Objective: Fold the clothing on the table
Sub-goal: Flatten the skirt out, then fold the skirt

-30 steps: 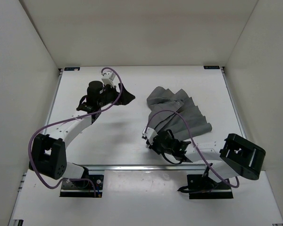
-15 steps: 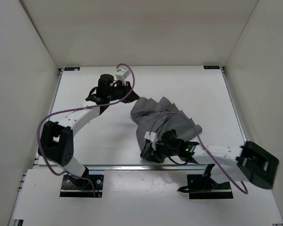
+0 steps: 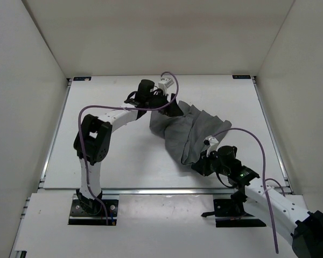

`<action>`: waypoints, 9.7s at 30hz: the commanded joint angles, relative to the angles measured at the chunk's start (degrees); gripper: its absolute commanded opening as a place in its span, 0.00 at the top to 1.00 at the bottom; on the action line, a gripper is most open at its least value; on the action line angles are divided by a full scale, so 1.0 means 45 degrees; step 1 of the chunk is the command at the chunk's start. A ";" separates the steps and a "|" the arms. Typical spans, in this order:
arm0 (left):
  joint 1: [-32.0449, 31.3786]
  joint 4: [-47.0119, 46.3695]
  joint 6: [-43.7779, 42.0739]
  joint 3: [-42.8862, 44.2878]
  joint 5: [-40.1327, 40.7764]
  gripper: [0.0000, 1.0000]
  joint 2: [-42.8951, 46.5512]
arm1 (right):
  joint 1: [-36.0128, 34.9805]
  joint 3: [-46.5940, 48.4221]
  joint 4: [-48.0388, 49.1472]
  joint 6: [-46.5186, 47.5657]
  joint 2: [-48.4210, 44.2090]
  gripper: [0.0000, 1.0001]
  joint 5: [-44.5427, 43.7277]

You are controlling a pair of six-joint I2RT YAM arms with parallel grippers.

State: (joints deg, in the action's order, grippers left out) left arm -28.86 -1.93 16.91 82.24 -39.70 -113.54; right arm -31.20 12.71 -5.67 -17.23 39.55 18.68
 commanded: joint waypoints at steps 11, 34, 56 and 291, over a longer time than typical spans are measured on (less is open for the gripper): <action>-0.1104 0.1835 -0.2174 0.4906 0.0677 0.16 -0.3575 | 0.0038 0.0203 -0.0341 -0.0350 0.0412 1.00 0.0244; 0.1919 -0.2671 0.2099 -0.0570 -0.0297 1.00 0.3323 | 0.5990 0.3092 -0.1220 0.0352 -0.0802 1.00 0.5621; 0.4713 -0.2455 0.3311 -0.6104 0.3921 1.00 1.3515 | 0.6505 1.1863 -0.0695 0.1447 0.3685 1.00 0.7880; 0.3875 0.0804 0.3584 -0.8680 0.6263 0.22 0.6302 | 0.6387 0.5498 0.1729 -0.2206 0.6994 0.54 -0.0752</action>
State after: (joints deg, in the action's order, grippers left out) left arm -11.31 2.09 32.95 46.96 -15.20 -87.79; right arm -1.52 39.86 -3.20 -24.27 74.13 16.80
